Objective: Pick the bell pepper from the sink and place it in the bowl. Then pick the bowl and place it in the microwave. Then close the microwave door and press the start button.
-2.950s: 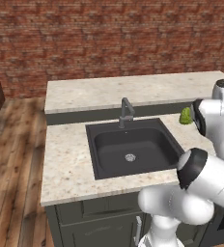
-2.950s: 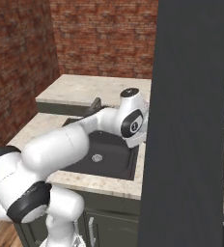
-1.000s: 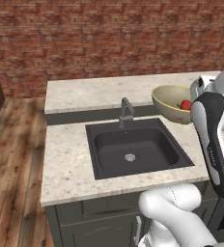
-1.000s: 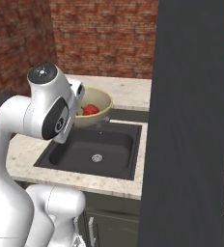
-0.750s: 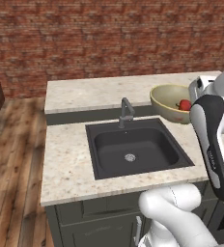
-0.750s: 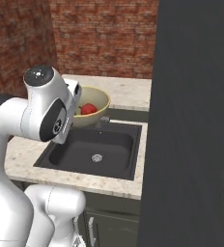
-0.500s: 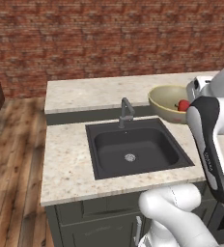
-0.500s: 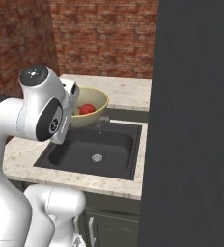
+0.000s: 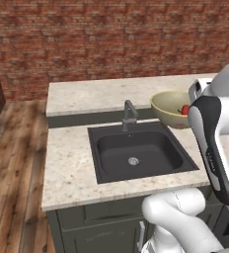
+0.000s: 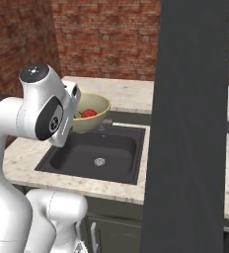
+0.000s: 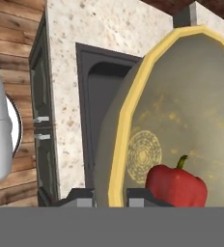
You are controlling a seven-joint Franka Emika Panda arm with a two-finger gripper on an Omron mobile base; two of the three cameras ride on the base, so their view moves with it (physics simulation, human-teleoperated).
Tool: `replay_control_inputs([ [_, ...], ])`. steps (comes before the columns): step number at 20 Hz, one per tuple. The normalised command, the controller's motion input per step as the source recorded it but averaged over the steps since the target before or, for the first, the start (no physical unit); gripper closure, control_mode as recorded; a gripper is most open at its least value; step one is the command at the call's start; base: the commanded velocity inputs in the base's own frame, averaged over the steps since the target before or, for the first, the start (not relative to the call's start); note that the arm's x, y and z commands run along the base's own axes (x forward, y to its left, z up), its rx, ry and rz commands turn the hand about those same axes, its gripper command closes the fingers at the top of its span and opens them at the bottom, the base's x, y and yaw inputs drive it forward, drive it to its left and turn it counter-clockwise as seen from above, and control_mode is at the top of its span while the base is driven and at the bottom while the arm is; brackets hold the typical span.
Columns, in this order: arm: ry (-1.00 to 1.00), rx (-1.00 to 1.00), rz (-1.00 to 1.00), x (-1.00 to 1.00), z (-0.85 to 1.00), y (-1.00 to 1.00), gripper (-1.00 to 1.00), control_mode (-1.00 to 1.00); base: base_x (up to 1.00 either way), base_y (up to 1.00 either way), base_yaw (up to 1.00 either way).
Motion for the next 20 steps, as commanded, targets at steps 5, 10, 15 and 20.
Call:
replay_control_inputs([
  [5,0.0,0.0,0.0,0.0,0.0,0.0,1.0,1.0,-0.07,0.13,0.25],
  [10,0.0,0.0,0.0,0.0,0.0,0.0,1.0,1.0,-0.04,0.08,0.5],
  [15,0.0,0.0,0.0,0.0,0.0,0.0,1.0,1.0,-0.23,0.22,0.57],
  [20,0.0,0.0,0.0,0.0,0.0,0.0,1.0,1.0,-0.06,0.26,0.56],
])
